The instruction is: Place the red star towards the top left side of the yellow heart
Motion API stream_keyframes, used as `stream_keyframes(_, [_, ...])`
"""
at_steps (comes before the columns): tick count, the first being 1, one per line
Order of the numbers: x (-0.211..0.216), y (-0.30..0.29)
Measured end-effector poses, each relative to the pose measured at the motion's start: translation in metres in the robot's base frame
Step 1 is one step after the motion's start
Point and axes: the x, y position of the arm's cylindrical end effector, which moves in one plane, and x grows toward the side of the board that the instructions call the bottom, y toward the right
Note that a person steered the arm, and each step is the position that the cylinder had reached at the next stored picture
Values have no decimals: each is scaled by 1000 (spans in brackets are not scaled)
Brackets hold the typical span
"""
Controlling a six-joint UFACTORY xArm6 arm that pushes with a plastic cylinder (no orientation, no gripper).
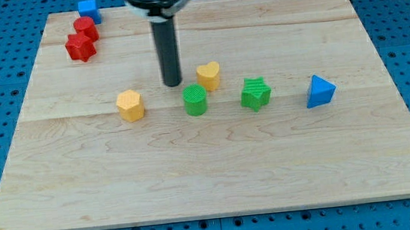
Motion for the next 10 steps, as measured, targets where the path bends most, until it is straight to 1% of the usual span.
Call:
stream_keyframes(2, [-6,-127])
stream_keyframes(3, [-25,-186])
stream_keyframes(4, [-49,-232])
stream_keyframes(6, [-95,-228])
stream_keyframes(7, [-109,-200])
stream_keyframes(10, [-96,-70])
